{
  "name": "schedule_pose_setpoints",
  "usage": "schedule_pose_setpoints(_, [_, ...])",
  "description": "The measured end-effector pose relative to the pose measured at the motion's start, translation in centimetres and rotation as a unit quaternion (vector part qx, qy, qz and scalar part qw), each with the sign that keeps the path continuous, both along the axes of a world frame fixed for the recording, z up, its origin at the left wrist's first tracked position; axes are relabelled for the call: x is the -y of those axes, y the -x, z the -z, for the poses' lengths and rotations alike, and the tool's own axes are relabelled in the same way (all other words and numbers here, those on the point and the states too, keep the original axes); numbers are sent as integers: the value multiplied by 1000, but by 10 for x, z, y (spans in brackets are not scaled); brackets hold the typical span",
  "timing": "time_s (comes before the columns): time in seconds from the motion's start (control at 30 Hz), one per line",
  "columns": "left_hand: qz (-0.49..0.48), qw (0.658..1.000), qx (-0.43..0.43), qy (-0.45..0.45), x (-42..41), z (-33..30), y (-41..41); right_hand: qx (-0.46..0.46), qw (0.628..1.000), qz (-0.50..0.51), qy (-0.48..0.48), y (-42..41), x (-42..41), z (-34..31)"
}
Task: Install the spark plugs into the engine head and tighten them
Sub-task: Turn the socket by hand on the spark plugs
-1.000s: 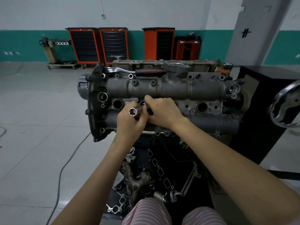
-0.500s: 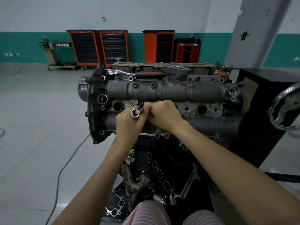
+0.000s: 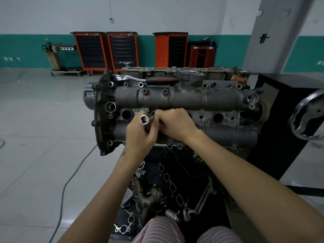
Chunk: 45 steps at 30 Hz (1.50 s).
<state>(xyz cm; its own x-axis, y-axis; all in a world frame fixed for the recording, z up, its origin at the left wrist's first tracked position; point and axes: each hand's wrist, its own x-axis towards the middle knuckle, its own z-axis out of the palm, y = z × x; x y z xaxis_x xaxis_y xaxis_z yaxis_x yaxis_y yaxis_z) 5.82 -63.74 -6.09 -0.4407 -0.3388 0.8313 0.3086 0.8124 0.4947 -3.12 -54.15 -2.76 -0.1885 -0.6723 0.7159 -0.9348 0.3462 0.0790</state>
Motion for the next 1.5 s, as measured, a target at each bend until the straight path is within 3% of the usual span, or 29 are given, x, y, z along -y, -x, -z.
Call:
schedule_pose_setpoints(0.13, [1,999,-7,-52,-1,-3,3,0,1000,12,1,-2,0,1])
schedule_pose_setpoints(0.4, [-9,1000,-15,6,-1,0,0,36,998,18,-40,2,3,2])
schedule_pose_setpoints(0.6, [-7,999,-8,39,-2,0,0,11,999,11,-44,4,3,1])
schedule_pose_setpoints(0.83, [-12,999,-3,-50,-4,-2,3,-20,1000,18,5,-2,1,1])
schedule_pose_setpoints(1.07, [-16,1000,-2,-3,-3,-1,0,28,999,23,-15,2,3,2])
schedule_pose_setpoints(1.3, [-10,1000,-4,-3,-2,1,1,2,999,18,-34,1,3,1])
schedule_pose_setpoints(1.5, [-10,1000,-14,0,-2,-2,4,-5,1000,20,17,-3,-1,0])
